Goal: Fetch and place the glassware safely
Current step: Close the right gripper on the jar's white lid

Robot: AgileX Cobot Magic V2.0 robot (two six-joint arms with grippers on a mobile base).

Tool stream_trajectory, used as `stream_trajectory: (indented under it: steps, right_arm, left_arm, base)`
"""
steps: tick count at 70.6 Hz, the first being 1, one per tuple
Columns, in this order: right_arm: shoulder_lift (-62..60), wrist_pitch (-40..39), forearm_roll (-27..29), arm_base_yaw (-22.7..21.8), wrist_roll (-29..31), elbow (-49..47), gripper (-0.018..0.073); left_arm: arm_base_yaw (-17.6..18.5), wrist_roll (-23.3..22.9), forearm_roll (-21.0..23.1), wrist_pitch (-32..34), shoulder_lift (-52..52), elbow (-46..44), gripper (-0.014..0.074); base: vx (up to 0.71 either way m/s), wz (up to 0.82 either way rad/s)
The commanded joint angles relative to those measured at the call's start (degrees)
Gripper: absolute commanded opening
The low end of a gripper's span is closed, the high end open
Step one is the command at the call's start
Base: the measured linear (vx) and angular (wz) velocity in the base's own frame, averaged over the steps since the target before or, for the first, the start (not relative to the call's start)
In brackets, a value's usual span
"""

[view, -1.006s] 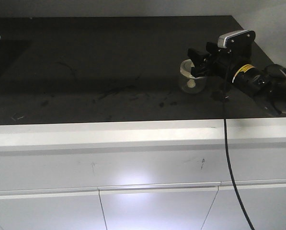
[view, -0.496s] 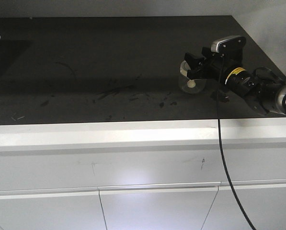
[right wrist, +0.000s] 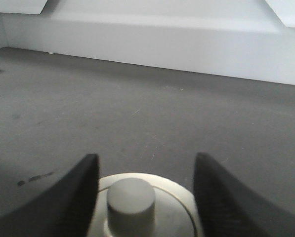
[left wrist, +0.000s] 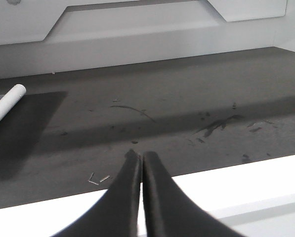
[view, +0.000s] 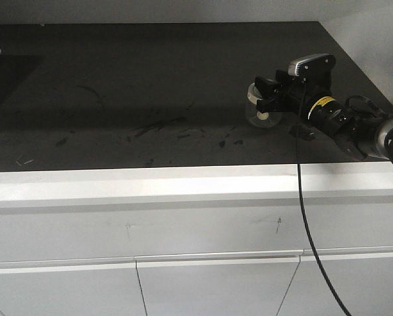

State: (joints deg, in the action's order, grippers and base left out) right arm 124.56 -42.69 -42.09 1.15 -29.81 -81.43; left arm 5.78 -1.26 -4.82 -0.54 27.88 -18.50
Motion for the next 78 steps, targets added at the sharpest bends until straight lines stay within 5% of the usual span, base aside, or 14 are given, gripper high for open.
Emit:
stream_trajectory:
  steps: [1, 12, 45, 78]
  right_arm:
    - [-2.83, -2.88, 1.09, -0.27, 0.85, -1.55, 0.0241]
    - [-3.14, -3.07, 1.09, -0.27, 0.64, -1.55, -0.0017]
    - [-11.83, 4.65, 1.19, -0.27, -4.35, 1.13, -0.0004]
    - [-34.96, 9.21, 1.59, -0.27, -4.18, 22.06, -0.0004]
  left_arm:
    - [0.41, -0.38, 0.45, 3.57, 0.13, -1.54, -0.0007]
    - [0.41, -0.38, 0.45, 3.19, 0.13, -1.54, -0.0007]
    - [0.41, -0.38, 0.45, 3.24, 0.13, -1.54, -0.0007]
    - [0.41, -0.38, 0.45, 3.24, 0.13, -1.54, -0.0007]
  base:
    - [0.0, 0.0]
    - [0.0, 0.0]
    - [0.0, 0.0]
    - [0.0, 0.0]
